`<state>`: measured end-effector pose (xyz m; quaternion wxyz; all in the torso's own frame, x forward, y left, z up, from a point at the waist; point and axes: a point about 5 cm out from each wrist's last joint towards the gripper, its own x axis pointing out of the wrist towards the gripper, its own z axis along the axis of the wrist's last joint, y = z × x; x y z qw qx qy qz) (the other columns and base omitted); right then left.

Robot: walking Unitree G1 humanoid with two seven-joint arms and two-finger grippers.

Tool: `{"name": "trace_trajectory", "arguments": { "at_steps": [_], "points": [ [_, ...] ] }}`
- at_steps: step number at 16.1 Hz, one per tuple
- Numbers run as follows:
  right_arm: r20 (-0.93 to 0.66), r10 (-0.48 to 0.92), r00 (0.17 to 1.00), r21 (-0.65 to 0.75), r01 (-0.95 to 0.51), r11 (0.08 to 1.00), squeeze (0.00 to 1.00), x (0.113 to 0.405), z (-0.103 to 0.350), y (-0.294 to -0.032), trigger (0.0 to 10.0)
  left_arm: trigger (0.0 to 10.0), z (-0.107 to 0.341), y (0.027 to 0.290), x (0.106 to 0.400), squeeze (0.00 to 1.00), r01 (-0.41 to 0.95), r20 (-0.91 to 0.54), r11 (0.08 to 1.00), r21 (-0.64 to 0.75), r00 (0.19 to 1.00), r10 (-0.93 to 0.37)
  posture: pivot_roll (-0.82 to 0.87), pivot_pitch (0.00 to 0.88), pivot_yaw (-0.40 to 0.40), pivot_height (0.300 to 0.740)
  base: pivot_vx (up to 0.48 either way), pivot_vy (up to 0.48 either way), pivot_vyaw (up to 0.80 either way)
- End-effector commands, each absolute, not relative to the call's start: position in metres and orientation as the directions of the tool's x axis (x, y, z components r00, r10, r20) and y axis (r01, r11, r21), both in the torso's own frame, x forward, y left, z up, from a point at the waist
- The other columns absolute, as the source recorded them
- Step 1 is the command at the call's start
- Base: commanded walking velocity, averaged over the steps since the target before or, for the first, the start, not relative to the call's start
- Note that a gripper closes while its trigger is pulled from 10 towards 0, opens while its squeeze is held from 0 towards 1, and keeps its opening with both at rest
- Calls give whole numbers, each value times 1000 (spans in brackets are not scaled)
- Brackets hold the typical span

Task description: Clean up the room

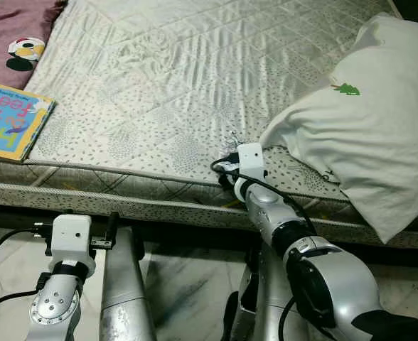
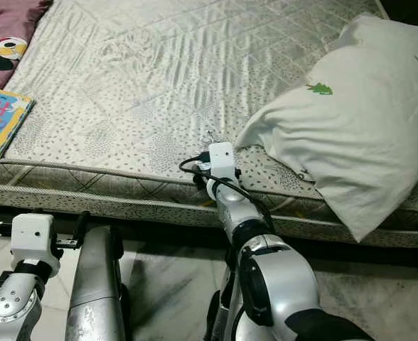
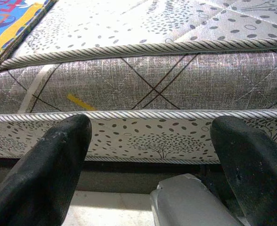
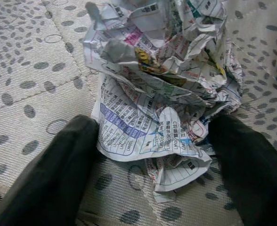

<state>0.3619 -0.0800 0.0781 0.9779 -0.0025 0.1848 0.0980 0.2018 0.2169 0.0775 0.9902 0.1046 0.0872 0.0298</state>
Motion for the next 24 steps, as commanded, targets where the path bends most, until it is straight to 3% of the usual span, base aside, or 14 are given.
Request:
{"name": "trace_trajectory", "arguments": {
  "at_steps": [1,15,19,21,24],
  "points": [
    [-462,167,871,59,-158,986,0,349,55,-84,0,10000,76,215,200,0,-37,-179,976,215,981,76,220,226,-118,507,0,0,0],
    [-410,-12,912,88,52,995,0,358,64,-144,0,10000,73,209,230,0,-4,-160,977,213,986,39,163,114,-104,507,0,0,0],
    [-314,-44,948,81,73,994,0,368,83,-165,0,10000,76,210,248,0,-3,-120,980,201,992,28,110,61,-94,507,0,0,0],
    [-263,-31,964,84,55,995,0,366,85,-180,0,10000,80,210,255,0,-15,-91,981,195,995,33,90,38,-92,507,0,0,0],
    [-186,-43,982,57,54,997,0,345,77,-223,0,10000,81,203,261,0,-14,-69,984,177,997,27,20,10,-82,507,0,0,0]
  ]
}}
